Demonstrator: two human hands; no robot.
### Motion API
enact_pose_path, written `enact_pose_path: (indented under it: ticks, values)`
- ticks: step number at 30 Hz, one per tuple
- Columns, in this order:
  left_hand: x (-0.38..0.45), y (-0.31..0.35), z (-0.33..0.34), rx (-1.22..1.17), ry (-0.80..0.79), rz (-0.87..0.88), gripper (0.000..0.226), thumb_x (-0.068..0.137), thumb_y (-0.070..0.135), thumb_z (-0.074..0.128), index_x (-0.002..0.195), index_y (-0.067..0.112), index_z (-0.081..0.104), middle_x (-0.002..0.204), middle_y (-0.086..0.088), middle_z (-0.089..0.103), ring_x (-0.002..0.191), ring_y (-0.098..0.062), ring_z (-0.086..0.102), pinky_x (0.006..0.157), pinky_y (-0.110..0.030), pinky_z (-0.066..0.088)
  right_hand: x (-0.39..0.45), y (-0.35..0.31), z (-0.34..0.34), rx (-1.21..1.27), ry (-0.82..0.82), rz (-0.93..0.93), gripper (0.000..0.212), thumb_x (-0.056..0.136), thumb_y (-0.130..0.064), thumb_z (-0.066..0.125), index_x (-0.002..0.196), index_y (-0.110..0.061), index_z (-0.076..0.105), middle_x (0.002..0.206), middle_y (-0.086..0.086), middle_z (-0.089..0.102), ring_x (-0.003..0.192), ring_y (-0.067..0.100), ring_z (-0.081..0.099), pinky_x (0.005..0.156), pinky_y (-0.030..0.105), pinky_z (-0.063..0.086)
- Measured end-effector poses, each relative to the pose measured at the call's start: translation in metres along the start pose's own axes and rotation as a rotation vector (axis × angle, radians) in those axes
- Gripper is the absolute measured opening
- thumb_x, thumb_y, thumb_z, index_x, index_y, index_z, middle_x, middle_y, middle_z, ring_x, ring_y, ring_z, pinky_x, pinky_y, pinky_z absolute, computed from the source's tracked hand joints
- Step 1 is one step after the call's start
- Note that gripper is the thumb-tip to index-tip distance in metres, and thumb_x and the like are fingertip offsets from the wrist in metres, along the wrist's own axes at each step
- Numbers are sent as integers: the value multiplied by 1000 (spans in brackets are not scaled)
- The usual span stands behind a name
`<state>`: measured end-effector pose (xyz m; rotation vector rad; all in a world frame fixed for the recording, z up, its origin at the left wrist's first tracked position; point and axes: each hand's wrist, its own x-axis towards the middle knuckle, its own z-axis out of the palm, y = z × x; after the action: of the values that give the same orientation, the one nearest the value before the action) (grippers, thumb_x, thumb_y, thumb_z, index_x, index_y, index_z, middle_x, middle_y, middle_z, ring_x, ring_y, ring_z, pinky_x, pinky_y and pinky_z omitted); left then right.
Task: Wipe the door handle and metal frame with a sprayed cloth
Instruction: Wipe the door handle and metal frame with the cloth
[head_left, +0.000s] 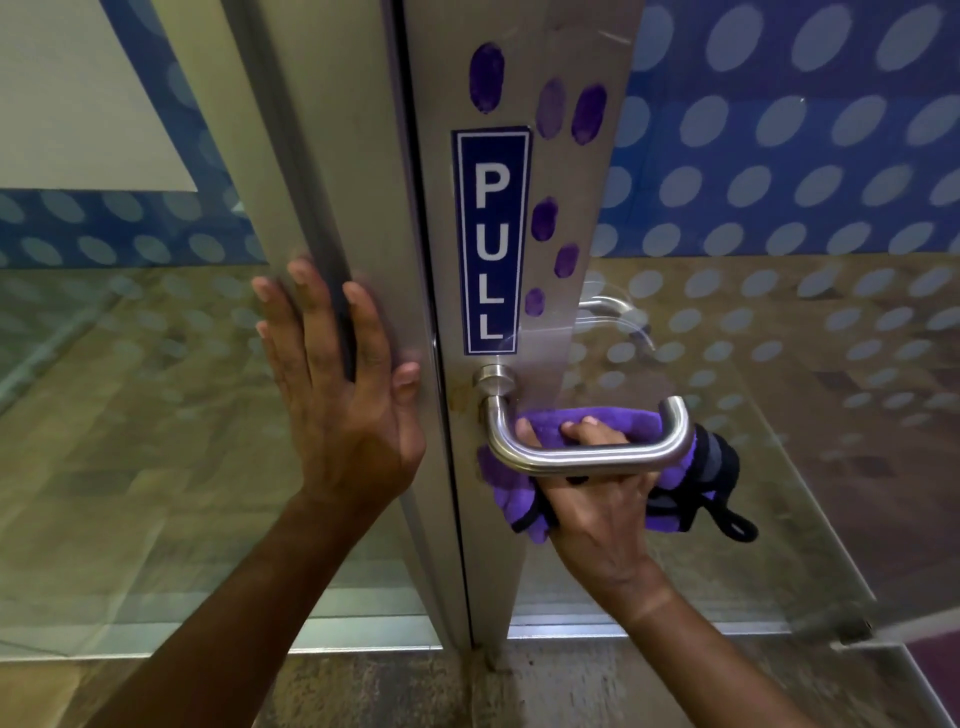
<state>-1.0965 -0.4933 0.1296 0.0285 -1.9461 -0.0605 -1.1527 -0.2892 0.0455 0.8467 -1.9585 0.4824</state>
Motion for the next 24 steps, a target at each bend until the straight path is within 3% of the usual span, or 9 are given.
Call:
enact_pose_path:
  ticks: [2,6,8,11,13,16,18,21,24]
  values:
    - [0,-1,0,-1,1,8,71,103,25,37,157,20,-9,165,-4,-21,151,-23,-21,124,-47,-4,0,-1,0,17,-9,71,51,91,-20,53,140,-31,46,122,7,43,116,29,47,94,45,31]
    - [0,-1,0,-8,17,33,68,104,26,35,157,18,-7,163,3,-23,151,-25,-19,124,-48,-4,15,-25,10,142,134,357,67,84,-26,69,145,-30,43,131,3,31,128,22,32,98,50,33]
    - [1,-3,2,-2,30,41,67,104,26,35,157,18,-6,164,2,-22,152,-25,-18,124,-48,-3,19,-25,9,146,151,317,66,85,-21,69,146,-30,44,129,2,32,126,21,32,99,48,34]
    - [1,-3,3,-8,35,27,68,103,25,36,157,18,-6,164,3,-21,152,-25,-18,124,-48,-2,8,-7,-5,43,-22,92,49,95,-20,51,141,-31,45,123,7,42,118,26,44,94,46,33]
    - [0,-2,3,-4,36,24,71,101,23,38,157,19,-6,164,3,-22,152,-25,-18,124,-48,-3,-1,1,-19,19,-119,65,53,88,-18,53,138,-34,47,125,7,43,116,30,45,87,42,30]
    - [0,-2,2,2,23,26,72,101,23,38,157,20,-7,164,3,-22,152,-25,-19,124,-49,-3,-17,-4,-33,105,-107,275,73,68,-15,68,137,-27,47,122,12,44,106,34,45,87,38,28]
    - [1,-2,2,7,14,24,72,101,24,38,157,20,-7,164,3,-23,151,-25,-19,124,-49,-4,-27,-12,-39,238,-43,406,68,65,-16,64,131,-18,49,121,11,45,104,33,47,89,38,35]
    - [2,-2,1,7,16,28,74,101,23,40,157,20,-8,164,3,-23,151,-24,-20,124,-48,-4,-41,-27,-45,467,-9,566,70,60,-2,63,128,-14,51,122,8,48,106,31,56,83,41,48]
    - [2,-1,1,8,17,27,77,99,20,43,157,19,-8,163,3,-23,151,-25,-20,124,-48,-5,-38,-42,-50,613,32,701,63,69,-11,63,128,-28,51,114,-4,53,101,13,60,79,20,47]
